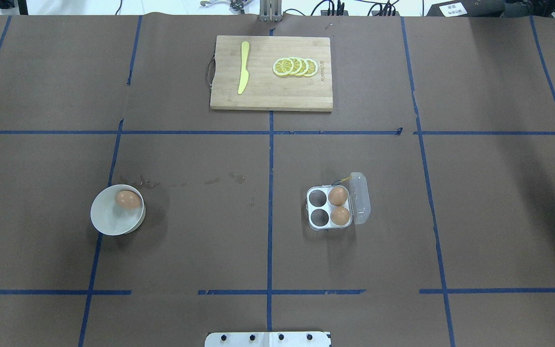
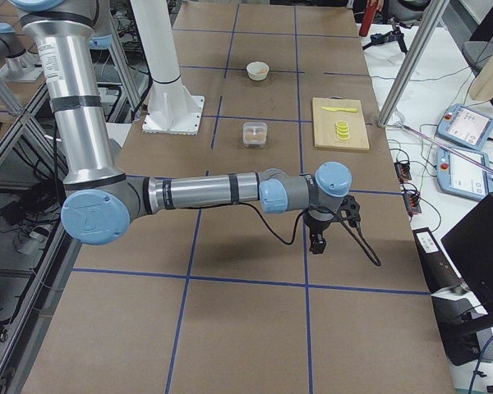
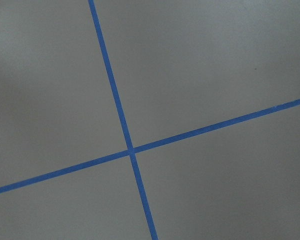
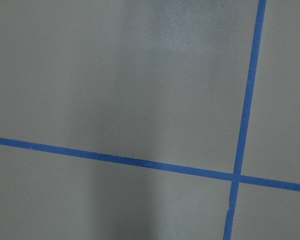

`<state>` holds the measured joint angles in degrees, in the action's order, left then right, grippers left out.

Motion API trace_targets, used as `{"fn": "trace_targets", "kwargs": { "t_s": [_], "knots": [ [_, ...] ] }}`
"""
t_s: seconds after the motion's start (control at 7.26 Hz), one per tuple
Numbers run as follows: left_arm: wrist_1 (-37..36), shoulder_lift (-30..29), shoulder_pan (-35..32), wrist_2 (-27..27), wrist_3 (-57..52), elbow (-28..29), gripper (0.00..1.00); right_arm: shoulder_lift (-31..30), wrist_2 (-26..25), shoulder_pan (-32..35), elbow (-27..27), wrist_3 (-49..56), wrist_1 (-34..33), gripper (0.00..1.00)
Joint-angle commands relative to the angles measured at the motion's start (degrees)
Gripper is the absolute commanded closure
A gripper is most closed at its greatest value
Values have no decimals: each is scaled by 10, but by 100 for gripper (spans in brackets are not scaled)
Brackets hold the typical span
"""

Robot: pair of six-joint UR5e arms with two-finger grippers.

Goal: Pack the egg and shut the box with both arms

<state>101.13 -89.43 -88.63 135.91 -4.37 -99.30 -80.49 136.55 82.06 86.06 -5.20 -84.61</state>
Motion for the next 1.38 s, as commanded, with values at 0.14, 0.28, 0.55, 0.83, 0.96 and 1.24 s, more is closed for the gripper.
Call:
{"fn": "trace_targets", "kwargs": {
  "t_s": [0.14,0.28,0.55,0.83,0.96,1.24],
  "knots": [
    [20,10,3,15,2,-1,0,-22,1,-2,1,1,46,0],
    [18,13,3,16,2,-1,0,-23,1,-13,0,0,45,0],
    [7,17,9,16,13,1,0,-22,0,-16,1,-1,46,0],
    [16,15,36,36,157,-14,0,-20,0,-16,2,-2,45,0],
    [18,14,91,30,258,-51,0,-20,-1,-16,1,-2,45,0],
    [24,9,165,30,422,-99,0,-19,-1,-16,1,-2,45,0]
  ]
}}
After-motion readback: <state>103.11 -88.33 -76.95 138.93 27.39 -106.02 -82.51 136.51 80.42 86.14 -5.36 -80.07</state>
